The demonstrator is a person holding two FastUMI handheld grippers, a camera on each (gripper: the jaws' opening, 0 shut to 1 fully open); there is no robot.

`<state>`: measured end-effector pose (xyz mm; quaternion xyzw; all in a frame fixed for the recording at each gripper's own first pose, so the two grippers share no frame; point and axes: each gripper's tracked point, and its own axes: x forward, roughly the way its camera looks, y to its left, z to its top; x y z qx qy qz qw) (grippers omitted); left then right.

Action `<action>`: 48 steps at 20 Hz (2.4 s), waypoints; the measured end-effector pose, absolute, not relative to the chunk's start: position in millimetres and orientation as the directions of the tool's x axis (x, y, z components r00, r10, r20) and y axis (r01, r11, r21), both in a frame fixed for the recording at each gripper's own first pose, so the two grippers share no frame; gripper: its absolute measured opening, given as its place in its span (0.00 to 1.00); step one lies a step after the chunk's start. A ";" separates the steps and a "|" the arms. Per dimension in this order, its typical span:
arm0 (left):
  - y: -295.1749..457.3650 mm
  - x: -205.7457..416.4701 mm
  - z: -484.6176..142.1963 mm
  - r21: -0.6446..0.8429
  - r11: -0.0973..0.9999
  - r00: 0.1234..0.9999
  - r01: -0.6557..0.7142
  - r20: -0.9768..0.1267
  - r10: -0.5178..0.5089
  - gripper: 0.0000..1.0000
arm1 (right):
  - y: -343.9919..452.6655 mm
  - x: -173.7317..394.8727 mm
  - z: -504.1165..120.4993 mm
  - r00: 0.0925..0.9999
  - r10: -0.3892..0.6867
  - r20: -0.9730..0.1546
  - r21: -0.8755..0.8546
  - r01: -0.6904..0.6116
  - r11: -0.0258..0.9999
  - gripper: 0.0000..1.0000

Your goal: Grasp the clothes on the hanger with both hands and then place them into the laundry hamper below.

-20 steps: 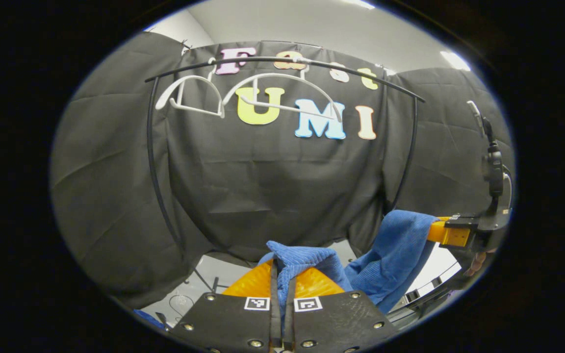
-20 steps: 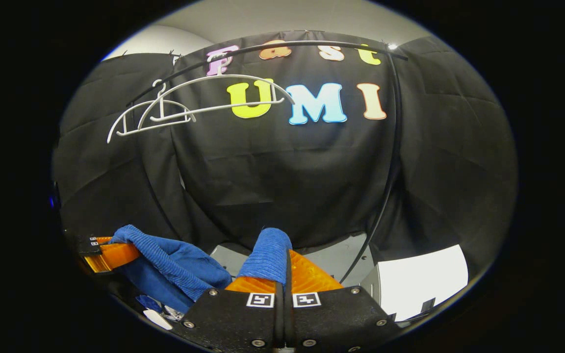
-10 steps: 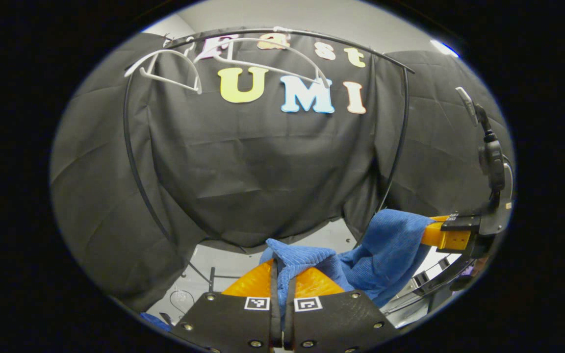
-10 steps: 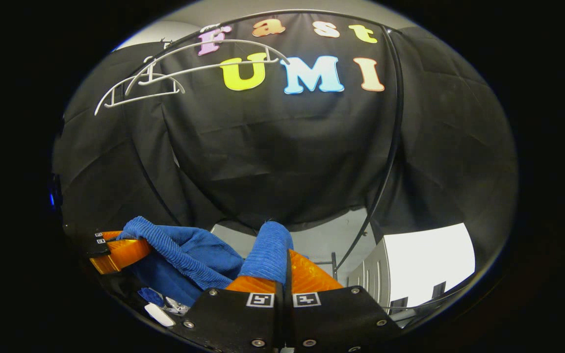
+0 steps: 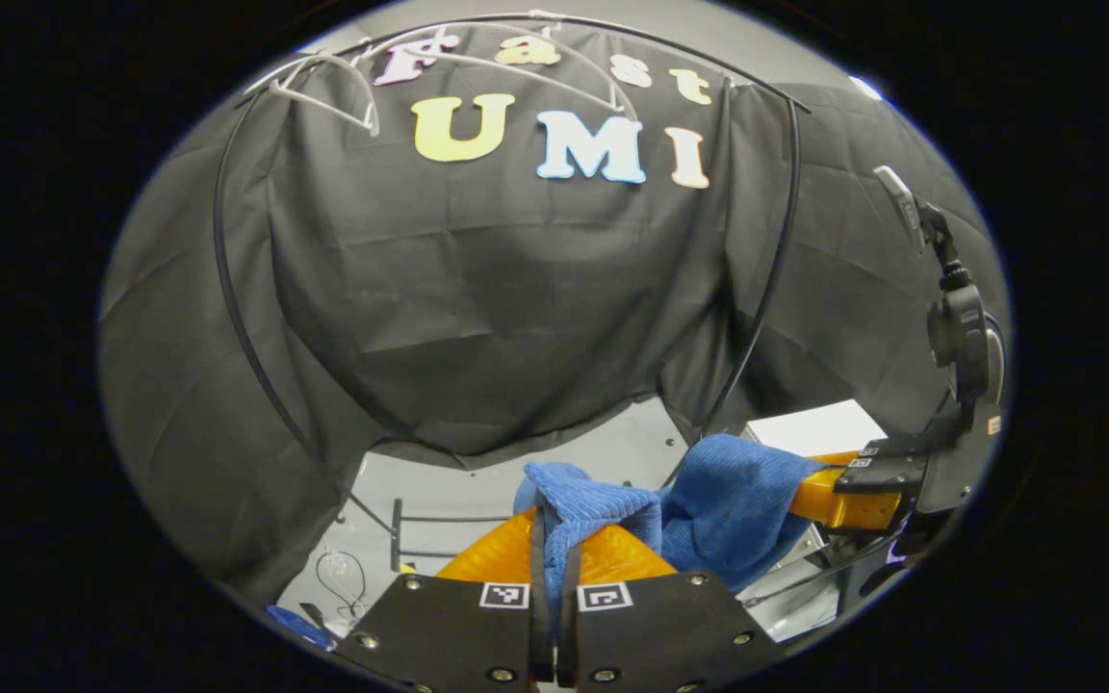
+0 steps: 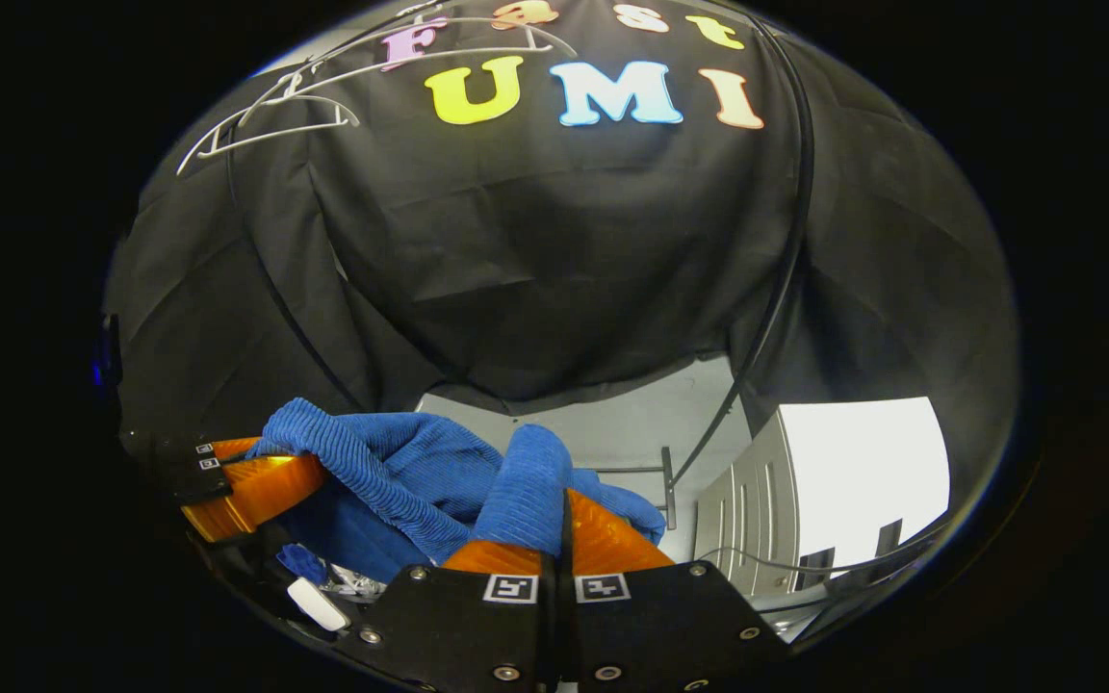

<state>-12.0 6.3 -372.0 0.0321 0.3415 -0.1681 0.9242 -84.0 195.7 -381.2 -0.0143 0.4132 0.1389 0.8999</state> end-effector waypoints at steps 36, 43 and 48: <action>70.5 -46.5 -478.0 -0.019 0.969 0.556 0.246 -0.816 -0.157 0.95 | 204.2 -109.5 -423.6 0.531 0.178 -0.828 0.093 -0.183 0.979 0.95; 85.8 -33.3 -430.9 0.025 0.969 0.632 0.247 -0.762 -0.141 0.96 | 161.6 -105.3 -374.3 0.609 0.115 -0.785 0.063 -0.106 0.992 0.95; 77.1 -18.1 -380.6 0.064 0.958 0.719 0.281 -0.675 -0.166 0.96 | 109.7 -108.0 -325.6 0.685 0.027 -0.728 0.036 -0.001 0.999 0.95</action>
